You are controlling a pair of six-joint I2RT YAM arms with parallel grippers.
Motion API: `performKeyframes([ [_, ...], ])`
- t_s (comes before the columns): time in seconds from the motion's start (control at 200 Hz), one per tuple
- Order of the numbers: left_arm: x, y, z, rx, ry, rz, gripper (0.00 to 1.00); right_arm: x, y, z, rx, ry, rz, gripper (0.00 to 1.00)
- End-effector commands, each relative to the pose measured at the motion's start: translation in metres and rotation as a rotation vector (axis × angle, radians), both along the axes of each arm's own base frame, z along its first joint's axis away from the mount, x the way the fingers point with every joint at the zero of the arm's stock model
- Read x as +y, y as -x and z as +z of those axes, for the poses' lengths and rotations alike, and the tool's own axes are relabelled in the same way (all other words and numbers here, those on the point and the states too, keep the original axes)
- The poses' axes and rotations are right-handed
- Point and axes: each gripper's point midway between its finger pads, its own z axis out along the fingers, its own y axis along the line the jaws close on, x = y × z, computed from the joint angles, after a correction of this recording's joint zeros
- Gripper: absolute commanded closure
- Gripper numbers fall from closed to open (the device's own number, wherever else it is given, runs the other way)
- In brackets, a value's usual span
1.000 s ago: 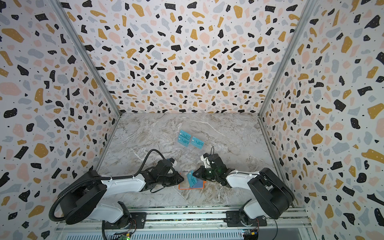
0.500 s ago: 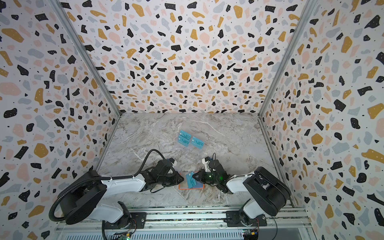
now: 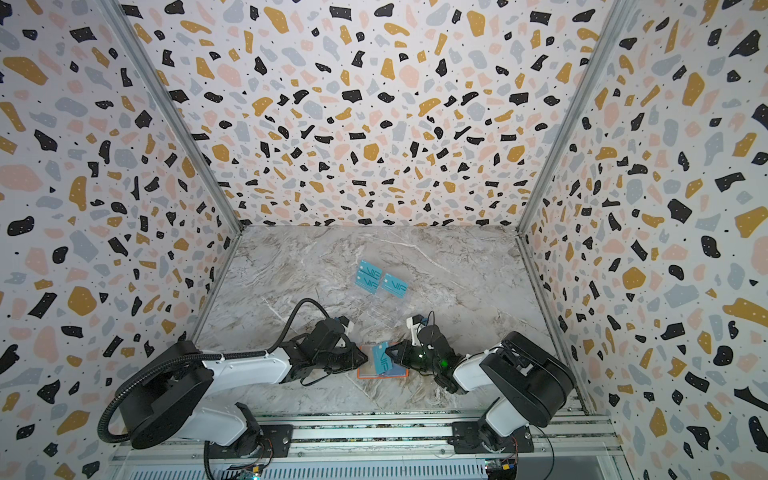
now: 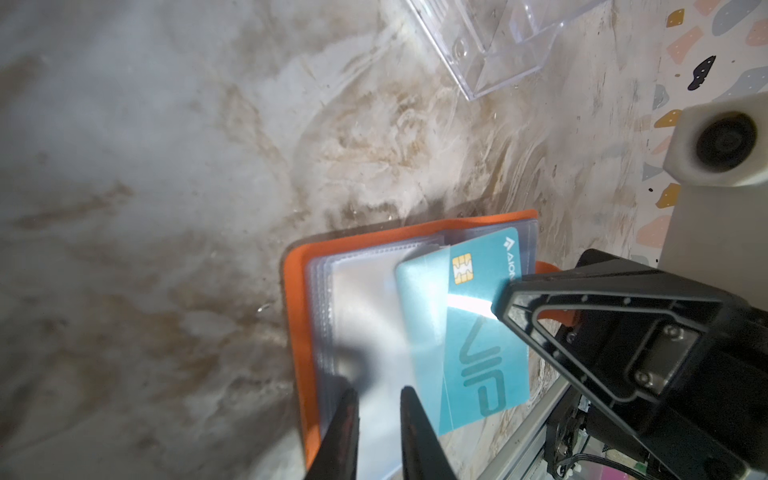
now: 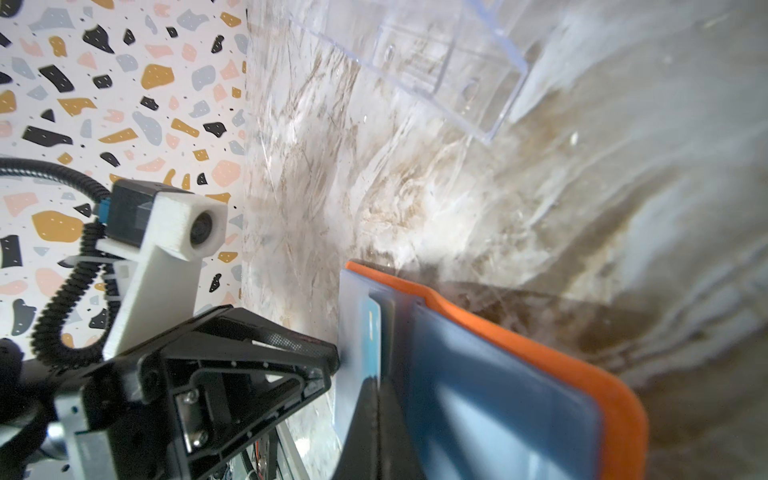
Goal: Put the credit cards into the card holder
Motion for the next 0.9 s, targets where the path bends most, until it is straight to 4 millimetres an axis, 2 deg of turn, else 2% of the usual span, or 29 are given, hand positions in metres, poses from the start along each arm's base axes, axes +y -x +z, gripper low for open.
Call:
performKeyframes([
  [0.0, 0.003, 0.007, -0.005, 0.021, -0.015, -0.006, 0.78, -0.001, 0.000, -0.002, -0.001, -0.019, -0.033, 1.00],
  [0.4, 0.003, 0.007, -0.003, 0.020, -0.004, -0.002, 0.78, 0.002, 0.004, -0.005, -0.016, -0.047, -0.070, 1.00],
  [0.706, 0.002, 0.007, 0.000, 0.018, 0.013, 0.009, 0.78, 0.019, 0.014, -0.016, 0.034, -0.026, -0.061, 1.00],
  [0.896, 0.002, 0.006, 0.001, 0.015, 0.013, 0.011, 0.78, 0.011, 0.014, -0.018, 0.015, 0.100, -0.049, 0.78],
])
